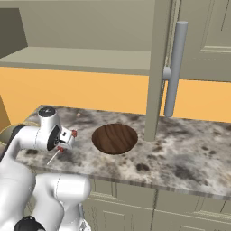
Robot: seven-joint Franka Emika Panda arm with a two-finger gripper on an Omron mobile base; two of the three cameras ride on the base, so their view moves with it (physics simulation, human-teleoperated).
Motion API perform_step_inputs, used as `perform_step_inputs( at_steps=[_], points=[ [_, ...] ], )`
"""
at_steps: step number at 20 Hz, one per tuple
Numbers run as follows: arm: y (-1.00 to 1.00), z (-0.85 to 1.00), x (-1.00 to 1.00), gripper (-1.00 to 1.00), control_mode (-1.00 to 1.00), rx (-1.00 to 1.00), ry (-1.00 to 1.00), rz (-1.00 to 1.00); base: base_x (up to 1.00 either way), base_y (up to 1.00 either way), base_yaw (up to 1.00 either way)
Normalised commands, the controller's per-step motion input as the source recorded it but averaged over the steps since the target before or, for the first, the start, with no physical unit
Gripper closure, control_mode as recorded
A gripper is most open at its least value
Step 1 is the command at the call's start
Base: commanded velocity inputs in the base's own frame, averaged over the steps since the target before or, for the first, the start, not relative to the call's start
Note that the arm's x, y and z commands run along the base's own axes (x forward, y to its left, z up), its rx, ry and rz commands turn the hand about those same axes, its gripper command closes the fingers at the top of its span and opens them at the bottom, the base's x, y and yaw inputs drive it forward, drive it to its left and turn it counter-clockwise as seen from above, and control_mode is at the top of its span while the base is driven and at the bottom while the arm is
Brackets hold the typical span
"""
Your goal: Pick both bowls and place them on the counter. Then place the kebab skewer in one bowl and place the sugar cube in the other bowl.
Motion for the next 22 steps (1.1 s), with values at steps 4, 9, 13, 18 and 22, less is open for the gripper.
perform_step_inputs(
  at_steps=[4, 9, 13, 18, 22],
  points=[
    [0.08, -0.23, 0.48, -1.00, -1.00, 0.00, 0.10, -0.12, 0.00, 0.00, 0.00],
    [0.23, -0.14, 0.40, -1.00, -1.00, -0.01, 0.12, -0.03, 0.00, 0.00, 0.00],
    [0.02, -0.40, 0.22, -1.00, -1.00, -0.01, 0.11, 0.00, 0.00, 0.00, 0.00],
    [0.02, -0.43, 0.26, -1.00, -1.00, 0.00, 0.08, 0.00, 0.00, 0.00, 0.00],
    [0.06, -0.34, 0.25, -1.00, -1.00, 0.00, 0.03, 0.00, 0.00, 0.00, 0.00]
  ],
)
